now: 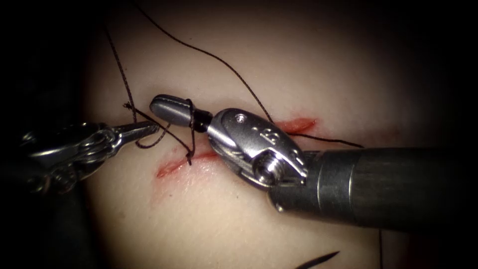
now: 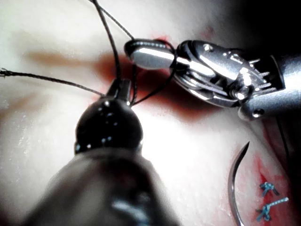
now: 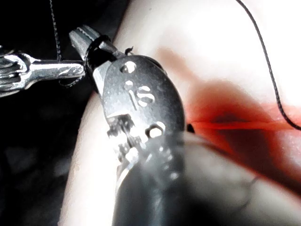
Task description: Wound Closure
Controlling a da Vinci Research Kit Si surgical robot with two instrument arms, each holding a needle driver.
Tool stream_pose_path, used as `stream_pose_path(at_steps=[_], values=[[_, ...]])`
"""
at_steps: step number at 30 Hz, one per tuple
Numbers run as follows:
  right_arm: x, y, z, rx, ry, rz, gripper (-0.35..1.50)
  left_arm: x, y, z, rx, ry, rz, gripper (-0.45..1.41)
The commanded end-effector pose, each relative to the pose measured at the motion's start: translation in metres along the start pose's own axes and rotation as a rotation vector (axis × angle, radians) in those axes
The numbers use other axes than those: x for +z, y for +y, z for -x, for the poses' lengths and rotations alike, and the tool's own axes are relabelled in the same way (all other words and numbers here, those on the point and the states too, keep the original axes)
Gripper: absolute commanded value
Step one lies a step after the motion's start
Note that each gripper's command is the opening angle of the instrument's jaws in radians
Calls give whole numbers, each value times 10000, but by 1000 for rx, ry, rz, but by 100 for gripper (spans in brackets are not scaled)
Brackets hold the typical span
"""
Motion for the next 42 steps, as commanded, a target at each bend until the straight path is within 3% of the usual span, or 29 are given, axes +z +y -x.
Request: stream_pose_path(at_steps=[1,6,10,17,20,23,24,26,27,29,34,36,37,38,42], values=[[9,5,5,-31,-32,80,-35,6,4,7,-3,7,-4,-45],[19,11,31,-62,-179,118,-35,20,19,26,-6,-30,29,-45],[26,12,33,-1,-184,139,-35,36,25,54,10,-114,33,-45],[38,13,36,2,-325,105,-35,43,39,69,47,-186,53,-45],[43,6,33,-39,-445,8,-35,48,34,74,36,-213,53,-45],[47,0,27,-92,-609,22,-35,53,28,77,28,-225,52,-45],[48,1,26,-145,-698,31,-16,55,28,76,22,-228,52,-45],[50,2,27,-176,-753,43,-5,55,28,75,19,-230,53,-45],[51,3,26,-216,-772,36,0,55,28,75,14,-231,53,-45],[56,3,24,-247,-782,29,37,55,28,75,16,-231,53,-45],[68,1,23,-260,-832,47,44,55,24,72,3,-236,51,-45],[71,2,24,-261,-857,57,59,55,24,72,4,-237,52,-45],[72,2,24,-261,-862,60,54,54,24,72,-1,-240,49,-45],[73,3,25,-261,-868,63,37,54,23,72,0,-242,47,-45],[74,5,31,-268,-916,80,31,55,23,73,-10,-244,48,-45]])
